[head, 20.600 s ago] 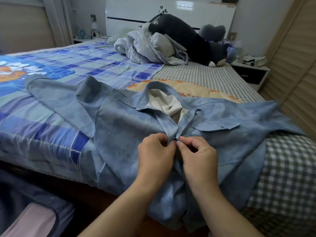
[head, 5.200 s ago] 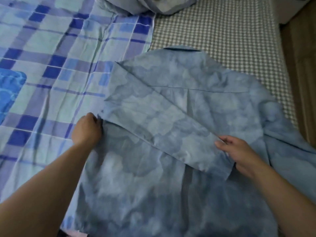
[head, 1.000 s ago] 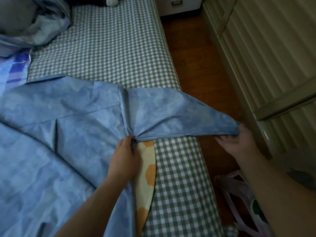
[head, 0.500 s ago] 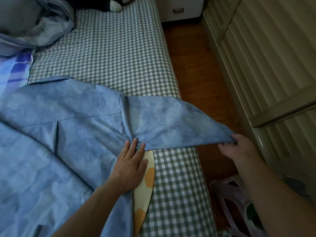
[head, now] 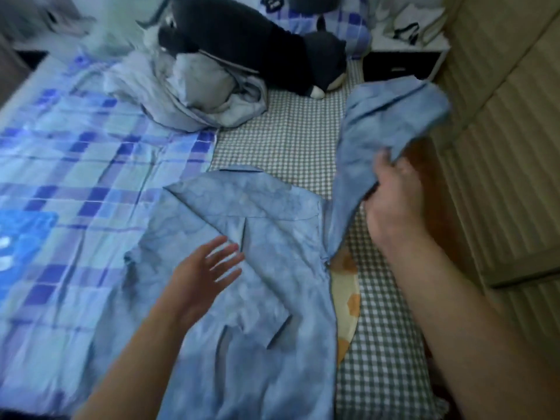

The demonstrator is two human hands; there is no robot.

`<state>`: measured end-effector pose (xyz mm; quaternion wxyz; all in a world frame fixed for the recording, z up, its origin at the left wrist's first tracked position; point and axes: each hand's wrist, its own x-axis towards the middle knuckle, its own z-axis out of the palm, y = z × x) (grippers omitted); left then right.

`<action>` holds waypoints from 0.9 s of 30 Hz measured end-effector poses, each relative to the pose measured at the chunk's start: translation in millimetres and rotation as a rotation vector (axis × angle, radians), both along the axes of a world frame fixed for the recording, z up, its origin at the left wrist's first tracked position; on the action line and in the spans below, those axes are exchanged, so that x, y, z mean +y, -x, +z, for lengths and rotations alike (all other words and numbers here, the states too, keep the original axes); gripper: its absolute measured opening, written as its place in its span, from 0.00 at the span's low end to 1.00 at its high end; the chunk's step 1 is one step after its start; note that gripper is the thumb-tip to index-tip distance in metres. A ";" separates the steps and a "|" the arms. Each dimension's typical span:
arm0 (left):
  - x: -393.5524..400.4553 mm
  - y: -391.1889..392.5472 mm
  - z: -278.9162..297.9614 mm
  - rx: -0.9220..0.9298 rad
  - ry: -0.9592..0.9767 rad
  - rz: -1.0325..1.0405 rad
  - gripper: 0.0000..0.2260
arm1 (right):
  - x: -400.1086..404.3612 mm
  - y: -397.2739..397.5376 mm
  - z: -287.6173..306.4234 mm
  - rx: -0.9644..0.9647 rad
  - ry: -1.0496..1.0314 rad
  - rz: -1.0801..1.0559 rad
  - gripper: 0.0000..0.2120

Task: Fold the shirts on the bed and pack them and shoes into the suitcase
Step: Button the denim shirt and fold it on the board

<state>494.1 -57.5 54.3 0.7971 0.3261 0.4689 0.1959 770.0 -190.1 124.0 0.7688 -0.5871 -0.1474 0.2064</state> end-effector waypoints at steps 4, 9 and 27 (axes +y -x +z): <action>64.4 127.1 3.3 -0.106 0.129 0.207 0.18 | 55.0 188.0 -46.4 -0.547 0.411 0.389 0.11; 66.6 215.5 -79.4 0.341 0.212 0.059 0.15 | 23.7 290.0 -182.5 -0.872 0.997 1.145 0.38; 61.8 104.5 -192.8 1.076 -1.234 -0.608 0.31 | 156.0 23.6 -193.7 -1.282 1.457 0.821 0.29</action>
